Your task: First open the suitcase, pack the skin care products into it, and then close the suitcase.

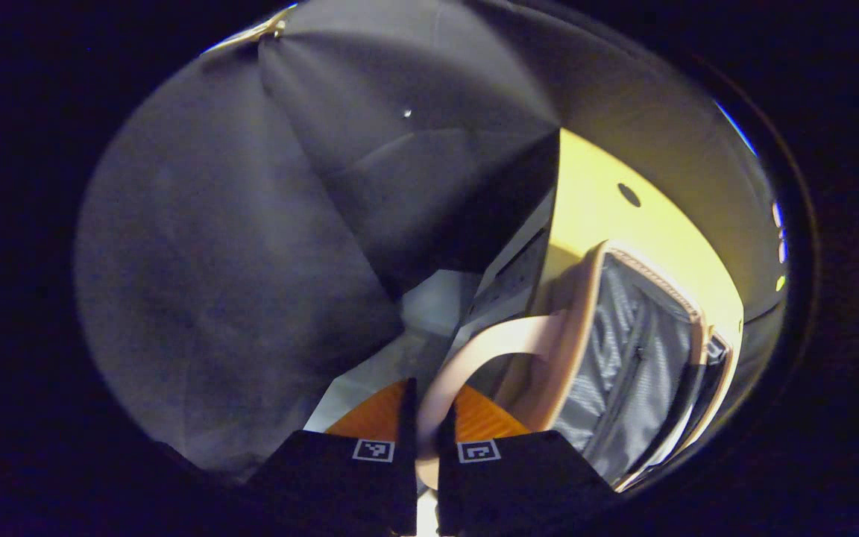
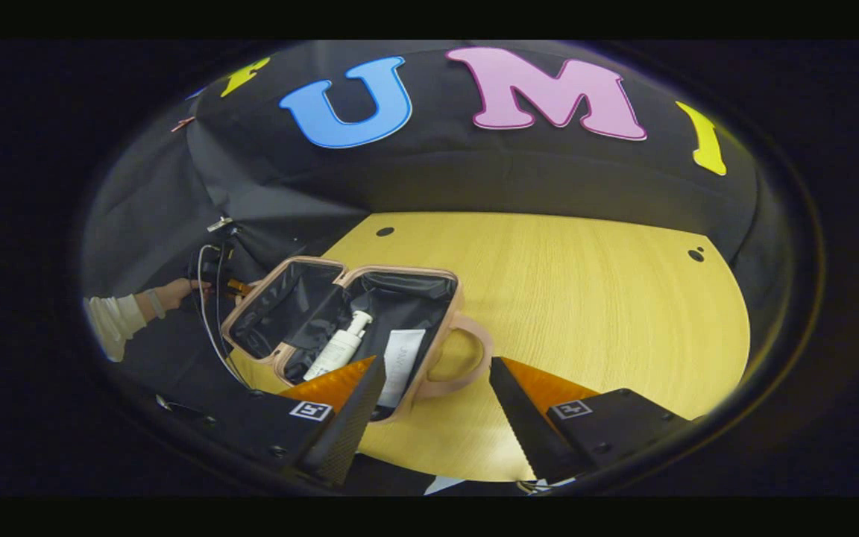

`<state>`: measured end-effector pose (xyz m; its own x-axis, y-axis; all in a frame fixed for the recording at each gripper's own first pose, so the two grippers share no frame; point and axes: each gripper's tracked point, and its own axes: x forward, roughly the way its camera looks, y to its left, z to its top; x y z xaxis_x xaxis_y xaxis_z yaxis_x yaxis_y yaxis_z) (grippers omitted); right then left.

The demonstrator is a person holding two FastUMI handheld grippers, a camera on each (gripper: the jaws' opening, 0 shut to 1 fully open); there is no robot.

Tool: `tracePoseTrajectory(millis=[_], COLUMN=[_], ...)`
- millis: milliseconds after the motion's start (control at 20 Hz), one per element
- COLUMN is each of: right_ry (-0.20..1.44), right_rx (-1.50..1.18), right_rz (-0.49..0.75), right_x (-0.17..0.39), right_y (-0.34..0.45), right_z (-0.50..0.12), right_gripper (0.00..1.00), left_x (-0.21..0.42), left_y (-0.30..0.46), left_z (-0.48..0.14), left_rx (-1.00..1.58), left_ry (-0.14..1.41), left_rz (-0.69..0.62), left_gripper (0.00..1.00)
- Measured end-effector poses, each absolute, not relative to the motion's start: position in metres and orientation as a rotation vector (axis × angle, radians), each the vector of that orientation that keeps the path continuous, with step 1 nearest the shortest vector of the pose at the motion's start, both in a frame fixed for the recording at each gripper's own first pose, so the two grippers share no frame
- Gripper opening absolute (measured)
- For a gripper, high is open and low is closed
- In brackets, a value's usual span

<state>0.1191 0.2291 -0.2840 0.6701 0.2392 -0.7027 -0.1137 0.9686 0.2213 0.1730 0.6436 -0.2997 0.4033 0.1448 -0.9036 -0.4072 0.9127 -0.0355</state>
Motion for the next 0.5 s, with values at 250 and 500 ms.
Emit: tracePoseTrajectory(millis=[250, 500], right_ry=[0.769, 0.717], right_rx=[0.177, 0.200], right_rz=[0.246, 0.285], right_x=[0.121, 0.115], right_y=[0.231, 0.219], right_z=[-0.272, -0.258], right_gripper=[0.90, 0.90], left_x=[0.181, 0.192], left_y=[0.612, 0.527], left_z=[-0.224, -0.111], left_rx=[-0.239, -0.219], left_ry=[0.951, 0.754], left_rz=[0.300, 0.145], left_gripper=[0.13, 0.11])
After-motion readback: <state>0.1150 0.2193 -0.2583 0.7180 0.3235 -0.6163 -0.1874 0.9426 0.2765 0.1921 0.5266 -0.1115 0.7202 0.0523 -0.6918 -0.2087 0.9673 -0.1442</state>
